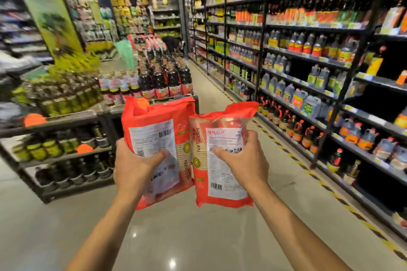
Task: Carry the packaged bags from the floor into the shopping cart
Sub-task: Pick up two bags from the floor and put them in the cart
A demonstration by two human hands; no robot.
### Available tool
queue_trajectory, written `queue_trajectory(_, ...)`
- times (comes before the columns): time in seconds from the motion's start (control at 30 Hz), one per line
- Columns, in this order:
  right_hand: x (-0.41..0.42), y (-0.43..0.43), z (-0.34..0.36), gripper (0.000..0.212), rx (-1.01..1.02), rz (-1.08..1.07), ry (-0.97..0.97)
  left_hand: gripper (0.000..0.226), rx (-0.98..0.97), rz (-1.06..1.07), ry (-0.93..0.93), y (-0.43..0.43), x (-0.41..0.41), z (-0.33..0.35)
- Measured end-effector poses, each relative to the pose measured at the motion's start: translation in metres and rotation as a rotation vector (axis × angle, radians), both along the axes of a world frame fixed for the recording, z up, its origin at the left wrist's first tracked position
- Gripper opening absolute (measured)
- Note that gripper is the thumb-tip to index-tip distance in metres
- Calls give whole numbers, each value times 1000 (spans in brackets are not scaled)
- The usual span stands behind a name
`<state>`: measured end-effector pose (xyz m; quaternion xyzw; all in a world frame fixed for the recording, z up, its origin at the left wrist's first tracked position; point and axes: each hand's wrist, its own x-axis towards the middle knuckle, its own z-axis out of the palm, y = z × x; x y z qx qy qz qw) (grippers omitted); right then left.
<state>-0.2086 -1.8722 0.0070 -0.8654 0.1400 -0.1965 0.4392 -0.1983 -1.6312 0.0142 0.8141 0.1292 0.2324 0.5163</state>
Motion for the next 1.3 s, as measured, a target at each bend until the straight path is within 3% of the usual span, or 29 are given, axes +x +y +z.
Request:
queue_trajectory(0.13, 10, 48, 13, 74, 22, 197, -35, 67, 28, 168, -45, 44, -40, 21)
queue_trajectory(0.3, 13, 92, 33, 75, 68, 415, -47, 75, 89, 367, -65, 89, -81, 36)
queue_trajectory(0.47, 9, 121, 40, 76, 93, 605, -98, 64, 99, 527, -70, 101, -131, 50)
queue_trajectory(0.6, 2, 140, 42, 78, 86, 741, -93, 70, 67, 626, -77, 103, -164, 56)
queue_trajectory(0.73, -4, 162, 44, 88, 83, 823, -93, 73, 66, 712, -86, 111, -186, 58)
queue_trajectory(1.3, -19, 325, 64, 77, -7, 985, -127, 68, -52, 913, -155, 242, -226, 49)
